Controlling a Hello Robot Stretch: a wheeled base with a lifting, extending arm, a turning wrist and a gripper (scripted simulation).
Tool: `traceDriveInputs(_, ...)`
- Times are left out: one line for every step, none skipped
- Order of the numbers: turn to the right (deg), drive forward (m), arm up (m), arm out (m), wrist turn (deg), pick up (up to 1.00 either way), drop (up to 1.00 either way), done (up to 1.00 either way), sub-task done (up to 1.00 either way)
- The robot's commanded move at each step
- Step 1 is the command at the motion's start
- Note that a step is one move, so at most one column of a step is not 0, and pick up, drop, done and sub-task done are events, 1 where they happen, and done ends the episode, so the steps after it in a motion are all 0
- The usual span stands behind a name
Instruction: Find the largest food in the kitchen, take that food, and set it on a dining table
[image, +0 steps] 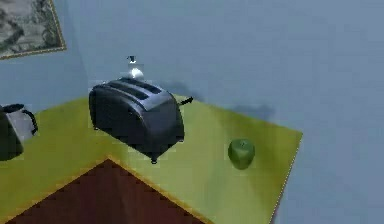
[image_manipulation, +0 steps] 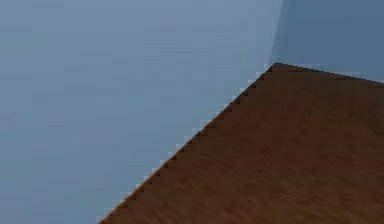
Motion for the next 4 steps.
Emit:
traceDriveInputs(45.0, 0.0, 0.0, 0.0, 0.0, 0.0, 0.0, 0.0, 0.0)
traceDriveInputs(45.0, 0.0, 0.0, 0.0, 0.0, 0.0, 0.0, 0.0, 0.0)
traceDriveInputs(45.0, 0.0, 0.0, 0.0, 0.0, 0.0, 0.0, 0.0, 0.0)
traceDriveInputs(21.0, 0.0, 0.0, 0.0, 0.0, 0.0, 0.0, 0.0, 0.0)
